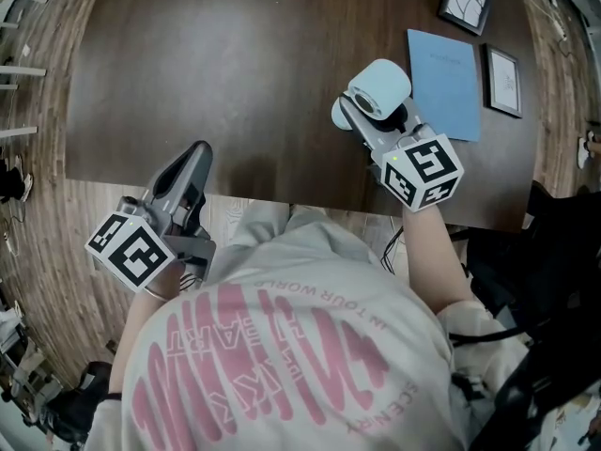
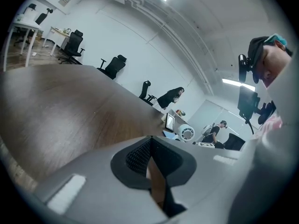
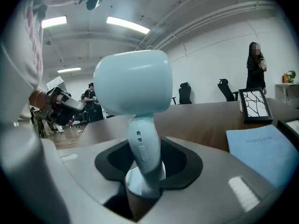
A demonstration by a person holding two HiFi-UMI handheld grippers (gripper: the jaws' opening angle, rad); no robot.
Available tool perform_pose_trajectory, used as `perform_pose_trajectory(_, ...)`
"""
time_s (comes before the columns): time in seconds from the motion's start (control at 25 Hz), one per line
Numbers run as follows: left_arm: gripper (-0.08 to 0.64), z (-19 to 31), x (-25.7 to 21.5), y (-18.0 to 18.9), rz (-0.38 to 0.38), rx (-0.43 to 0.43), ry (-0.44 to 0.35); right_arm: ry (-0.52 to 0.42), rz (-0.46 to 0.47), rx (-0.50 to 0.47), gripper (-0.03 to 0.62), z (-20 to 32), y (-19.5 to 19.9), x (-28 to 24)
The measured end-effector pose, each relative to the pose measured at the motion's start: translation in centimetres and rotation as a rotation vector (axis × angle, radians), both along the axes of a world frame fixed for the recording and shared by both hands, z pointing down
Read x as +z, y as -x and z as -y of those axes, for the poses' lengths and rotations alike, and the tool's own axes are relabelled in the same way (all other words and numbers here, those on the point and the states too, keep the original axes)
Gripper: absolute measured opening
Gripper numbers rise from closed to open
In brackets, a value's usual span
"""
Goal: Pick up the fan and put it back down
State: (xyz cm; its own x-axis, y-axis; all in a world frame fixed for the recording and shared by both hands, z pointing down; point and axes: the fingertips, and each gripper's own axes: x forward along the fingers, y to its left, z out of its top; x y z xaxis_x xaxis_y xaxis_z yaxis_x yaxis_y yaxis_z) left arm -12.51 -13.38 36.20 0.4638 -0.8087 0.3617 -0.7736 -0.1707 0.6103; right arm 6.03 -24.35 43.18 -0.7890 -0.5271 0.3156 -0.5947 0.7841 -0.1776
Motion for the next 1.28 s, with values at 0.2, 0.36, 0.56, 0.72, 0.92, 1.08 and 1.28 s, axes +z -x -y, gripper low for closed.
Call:
perform_pose_trajectory(0.2,0.02,-0.7,-0.3,0.5,0.0,-0.011,-0.003,-0.031,-0.01,0.009,0.156,-0.5,0.2,-0.7)
perform_pose_trajectory(0.36,0.02,-0.7,-0.6,0.4,-0.005,-0.01,-0.009,-0.034,0.02,0.021,0.152,-0.6,-0.1,-1.4)
perform_pose_trajectory(0.56,0.02,0.0,-0.6,0.6,-0.015,-0.008,-0.015,-0.035,0.034,0.041,0.149,0.2,-0.4,-2.0)
perform_pose_trajectory(0.72,0.02,-0.3,-1.5,1.5,-0.022,-0.004,-0.034,-0.047,0.05,0.054,0.149,-0.1,0.2,-3.7)
perform_pose_trajectory(0.92,0.02,1.1,-1.3,1.0,-0.035,0.007,-0.048,-0.048,0.054,0.066,0.149,1.1,-0.4,-4.1)
perform_pose_trajectory(1.08,0.02,1.9,-1.4,1.2,-0.04,0.019,-0.06,-0.069,0.054,0.069,0.149,1.5,-0.4,-5.4)
perform_pose_trajectory(1.28,0.02,2.8,-2.2,1.9,-0.043,0.039,-0.089,-0.133,0.063,0.054,0.149,1.5,0.6,-9.0)
